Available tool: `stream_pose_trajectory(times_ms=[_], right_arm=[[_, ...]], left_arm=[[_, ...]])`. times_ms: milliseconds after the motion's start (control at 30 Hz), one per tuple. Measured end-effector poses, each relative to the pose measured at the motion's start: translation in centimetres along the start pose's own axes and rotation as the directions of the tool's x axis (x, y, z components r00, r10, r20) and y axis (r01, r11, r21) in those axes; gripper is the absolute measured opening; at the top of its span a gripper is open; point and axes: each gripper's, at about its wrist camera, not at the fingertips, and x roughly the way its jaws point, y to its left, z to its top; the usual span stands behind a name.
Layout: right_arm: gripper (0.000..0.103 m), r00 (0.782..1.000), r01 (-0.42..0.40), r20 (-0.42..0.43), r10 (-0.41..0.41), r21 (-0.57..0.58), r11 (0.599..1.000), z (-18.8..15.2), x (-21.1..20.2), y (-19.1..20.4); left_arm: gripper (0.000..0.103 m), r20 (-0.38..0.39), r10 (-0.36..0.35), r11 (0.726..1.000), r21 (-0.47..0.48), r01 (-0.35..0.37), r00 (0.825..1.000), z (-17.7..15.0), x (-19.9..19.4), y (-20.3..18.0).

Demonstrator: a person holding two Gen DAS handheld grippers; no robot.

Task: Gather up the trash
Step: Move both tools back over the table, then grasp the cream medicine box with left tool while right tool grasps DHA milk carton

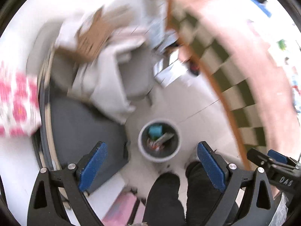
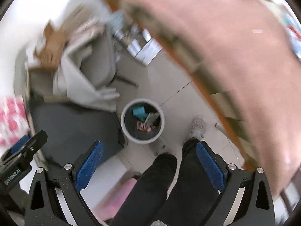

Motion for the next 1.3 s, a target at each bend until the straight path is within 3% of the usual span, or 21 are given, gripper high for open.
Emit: stream_pose_trajectory(times_ms=[133,267,367,500,567,667,800,867,1067,1133,1167,1267,1300], right_arm=[[0.1,0.997,0.007,0.08,-0.019,0.154,0.988,3.1,-7.4,-8.1],[0.1,0.988,0.036,0.137,-0.077,0.282,0.959,6.3,-11.9,-17.0],[0.1,0.983,0.047,0.149,-0.105,0.351,0.935,9.0,-14.0,-23.5],[0.1,0.977,0.076,0.157,-0.148,0.393,0.916,13.7,-15.7,-30.7],[0.1,0.979,0.068,0.15,-0.139,0.402,0.913,15.9,-15.6,-33.6],[0.099,0.98,0.072,0.138,-0.14,0.411,0.909,18.7,-14.4,-36.3],[0.079,0.985,0.064,0.119,-0.126,0.423,0.904,21.6,-12.7,-39.1],[0.073,0.989,0.044,0.11,-0.101,0.431,0.901,22.9,-12.0,-40.2],[0.073,0.994,0.03,0.08,-0.071,0.427,0.904,26.5,-10.3,-42.2],[0.073,0.995,0.037,0.067,-0.072,0.417,0.908,27.6,-9.5,-42.5],[0.073,0.996,0.04,0.059,-0.07,0.411,0.911,28.0,-9.2,-42.5],[0.072,0.996,0.056,0.039,-0.077,0.392,0.918,29.2,-8.0,-42.3],[0.065,0.996,0.064,0.034,-0.083,0.388,0.919,29.4,-7.7,-42.2]], left_arm=[[0.098,0.102,-0.018,0.993,0.117,0.006,0.995,3.5,-4.3,-7.2],[0.101,0.127,-0.06,0.975,0.221,0.031,0.99,7.5,-6.3,-14.5],[0.101,0.116,-0.059,0.948,0.318,0.019,0.991,11.0,-6.4,-21.1],[0.101,0.098,-0.051,0.889,0.458,0.001,0.994,15.5,-5.2,-30.2],[0.101,0.085,-0.044,0.867,0.499,-0.004,0.995,17.3,-3.9,-33.0],[0.101,0.027,-0.013,0.831,0.556,-0.004,1.0,20.1,-1.2,-37.7],[0.101,-0.05,0.011,0.789,0.614,0.022,0.999,23.0,2.6,-42.3],[0.101,-0.077,0.021,0.772,0.635,0.033,0.997,23.8,4.3,-44.2],[0.101,-0.163,0.078,0.719,0.692,0.058,0.984,25.9,10.2,-48.4],[0.099,-0.173,0.08,0.719,0.692,0.063,0.982,26.4,11.1,-48.9],[0.084,-0.175,0.064,0.729,0.68,0.074,0.983,26.7,11.5,-48.8],[0.076,-0.227,-0.003,0.784,0.604,0.143,0.974,27.3,11.6,-47.7],[0.075,-0.222,-0.005,0.793,0.593,0.139,0.975,27.3,11.6,-47.3]])
